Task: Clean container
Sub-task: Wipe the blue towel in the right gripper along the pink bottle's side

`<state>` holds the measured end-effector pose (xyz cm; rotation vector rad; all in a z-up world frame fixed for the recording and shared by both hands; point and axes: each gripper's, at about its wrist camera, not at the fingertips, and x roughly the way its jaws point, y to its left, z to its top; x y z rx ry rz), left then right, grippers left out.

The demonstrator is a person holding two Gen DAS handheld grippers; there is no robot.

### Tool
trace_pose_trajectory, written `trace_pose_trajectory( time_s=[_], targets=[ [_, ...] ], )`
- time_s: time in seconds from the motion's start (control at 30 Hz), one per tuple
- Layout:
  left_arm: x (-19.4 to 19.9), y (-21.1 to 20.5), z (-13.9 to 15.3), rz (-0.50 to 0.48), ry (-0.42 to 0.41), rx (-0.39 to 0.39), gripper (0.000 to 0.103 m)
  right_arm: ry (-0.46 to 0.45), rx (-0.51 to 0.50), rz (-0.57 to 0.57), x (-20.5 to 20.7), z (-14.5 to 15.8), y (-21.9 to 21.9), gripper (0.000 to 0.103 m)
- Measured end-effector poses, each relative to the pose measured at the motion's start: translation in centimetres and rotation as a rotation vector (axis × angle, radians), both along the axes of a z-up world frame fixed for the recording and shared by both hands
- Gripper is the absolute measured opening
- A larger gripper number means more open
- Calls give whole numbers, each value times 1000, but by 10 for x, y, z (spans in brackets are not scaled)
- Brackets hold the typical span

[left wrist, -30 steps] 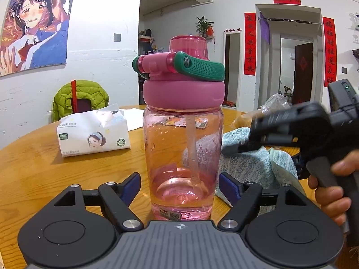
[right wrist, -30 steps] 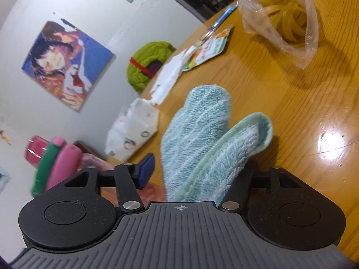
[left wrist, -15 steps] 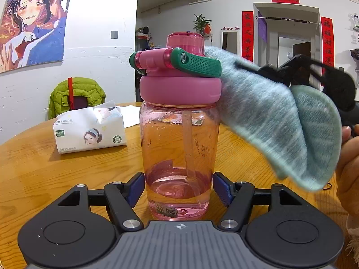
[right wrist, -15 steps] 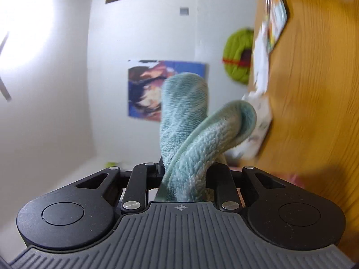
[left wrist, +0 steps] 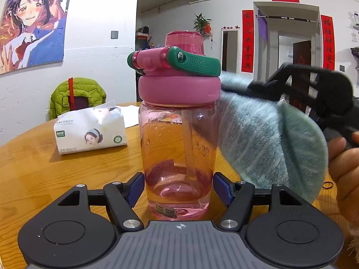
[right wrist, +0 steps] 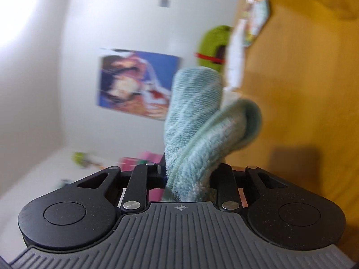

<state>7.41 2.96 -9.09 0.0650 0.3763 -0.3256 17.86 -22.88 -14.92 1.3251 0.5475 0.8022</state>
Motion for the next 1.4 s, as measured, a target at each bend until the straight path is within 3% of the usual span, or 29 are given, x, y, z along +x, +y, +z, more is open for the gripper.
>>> trace_pose_trajectory(
  time_s=[0.23, 0.5, 0.6, 0.67, 0.73, 0.87, 1.4],
  targets=[
    [0, 0, 0, 1, 0, 1, 65, 225, -238, 9, 13, -17, 14, 28],
    [5, 4, 0, 1, 3, 1, 65, 143, -377, -26, 6, 1, 18, 29],
    [4, 3, 0, 2, 3, 4, 65, 139, -387, -29, 6, 2, 15, 29],
    [4, 4, 0, 1, 3, 3, 69, 136, -396, -32, 6, 3, 14, 29],
    [3, 2, 1, -1, 0, 4, 80, 133, -404, -36, 6, 4, 13, 29],
    [2, 4, 1, 3, -9, 4, 86, 136, -406, -44, 7, 2, 11, 29],
    [4, 9, 2, 27, -14, -38, 87, 134, -451, -58, 2, 2, 17, 30]
  ],
)
